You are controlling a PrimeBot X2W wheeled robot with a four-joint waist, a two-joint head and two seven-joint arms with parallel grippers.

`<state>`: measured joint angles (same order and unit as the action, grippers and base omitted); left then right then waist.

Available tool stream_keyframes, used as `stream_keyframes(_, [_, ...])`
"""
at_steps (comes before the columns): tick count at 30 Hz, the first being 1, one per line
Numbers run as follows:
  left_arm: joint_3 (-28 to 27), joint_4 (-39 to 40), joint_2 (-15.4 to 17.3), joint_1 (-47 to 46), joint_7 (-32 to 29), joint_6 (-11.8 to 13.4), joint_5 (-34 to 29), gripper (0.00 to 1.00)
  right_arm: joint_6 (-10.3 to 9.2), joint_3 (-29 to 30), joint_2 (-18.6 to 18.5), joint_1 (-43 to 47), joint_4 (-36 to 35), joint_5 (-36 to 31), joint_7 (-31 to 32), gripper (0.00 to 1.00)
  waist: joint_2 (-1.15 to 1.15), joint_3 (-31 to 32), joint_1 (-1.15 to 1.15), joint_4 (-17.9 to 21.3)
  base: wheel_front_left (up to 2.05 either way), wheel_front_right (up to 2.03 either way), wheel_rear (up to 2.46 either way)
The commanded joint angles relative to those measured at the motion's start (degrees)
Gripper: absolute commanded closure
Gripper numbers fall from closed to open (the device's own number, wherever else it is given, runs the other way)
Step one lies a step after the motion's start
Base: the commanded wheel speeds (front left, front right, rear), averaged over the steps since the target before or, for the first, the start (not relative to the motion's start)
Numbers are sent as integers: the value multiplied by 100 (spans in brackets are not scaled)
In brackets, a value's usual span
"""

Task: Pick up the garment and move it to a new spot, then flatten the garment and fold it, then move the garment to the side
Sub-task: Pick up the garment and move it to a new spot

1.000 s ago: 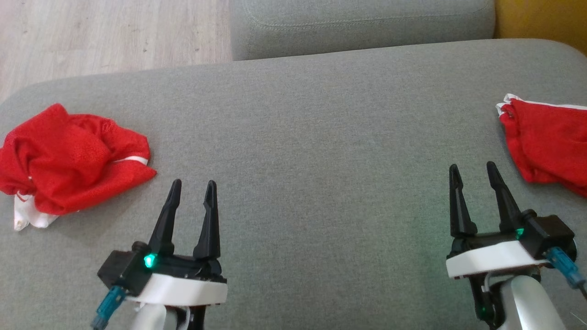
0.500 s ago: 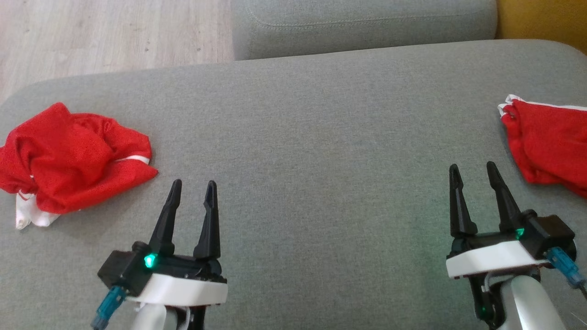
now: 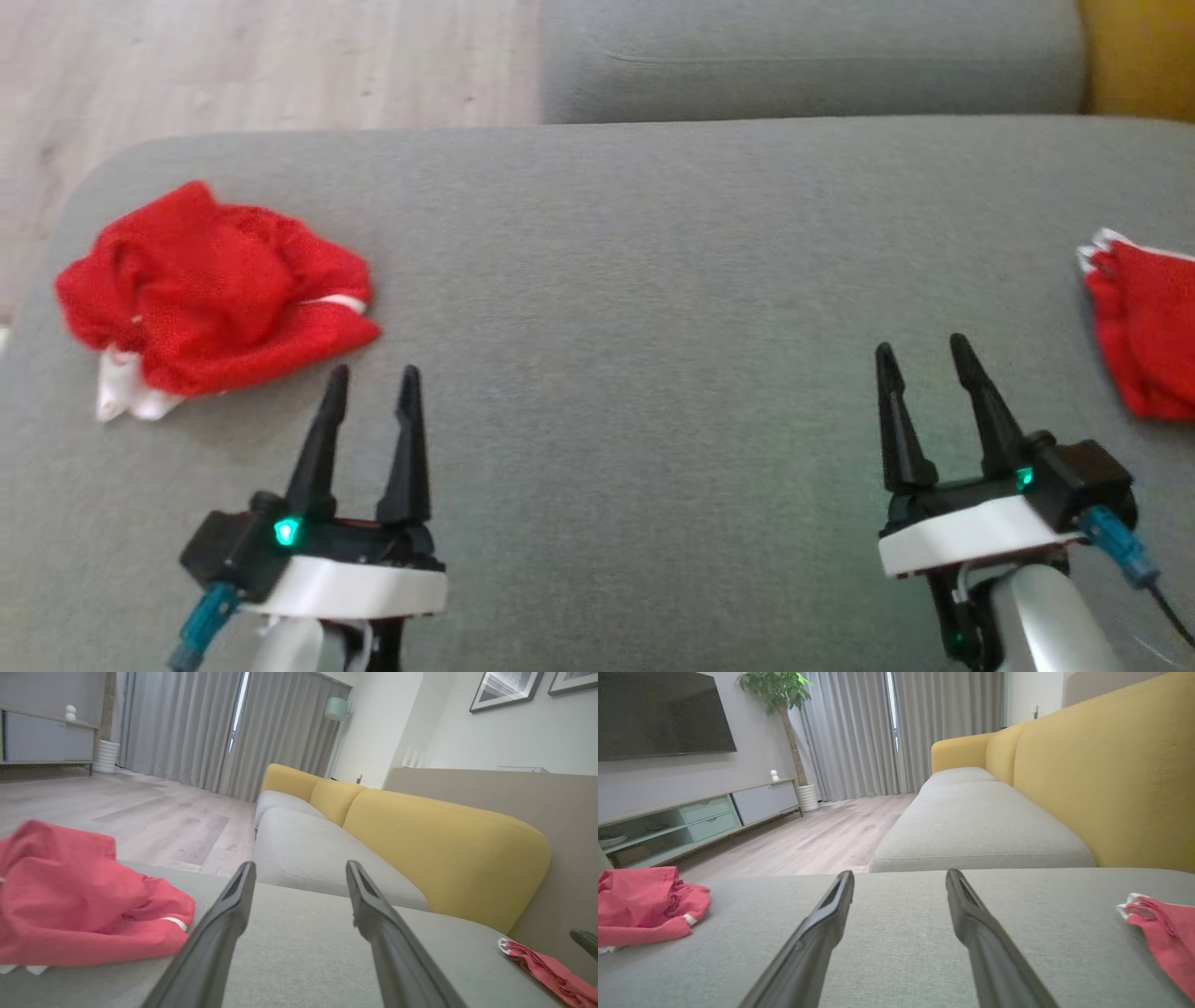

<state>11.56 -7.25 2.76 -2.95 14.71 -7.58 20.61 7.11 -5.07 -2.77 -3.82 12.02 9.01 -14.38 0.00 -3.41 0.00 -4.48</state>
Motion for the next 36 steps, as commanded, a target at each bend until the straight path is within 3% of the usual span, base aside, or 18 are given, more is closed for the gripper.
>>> stream_keyframes(1, [-248,157,11,-78,29,10,-36,0,37,-163,-11,-31,-194,26,-62,0,0,45,0,-154,0,0,0])
stream_keyframes(10, [-583,126,11,72,29,50,-116,0,37,-431,-11,97,-146,105,-62,0,0,215,0,-927,0,0,0])
stream_keyframes(17, [-676,167,11,155,29,53,-145,0,37,-538,-10,151,-106,170,-62,0,0,239,0,-1257,0,0,0])
stream_keyframes(28, [-1168,276,38,-275,29,28,-445,0,37,-517,-10,-39,-206,90,-62,0,0,-249,0,-1088,0,0,0])
stream_keyframes(31, [-1410,211,254,-718,29,18,-544,0,37,-431,-10,-138,-289,-4,-62,0,0,-505,0,-966,0,0,0])
stream_keyframes(35, [-1449,-251,859,-1522,24,12,-642,0,37,-299,-10,-265,-412,-153,-62,0,0,-867,0,-797,0,0,0])
stream_keyframes(36, [-1449,-251,859,-1522,24,12,-642,0,37,-299,-10,-265,-412,-153,-62,0,0,-867,0,-797,0,0,0])
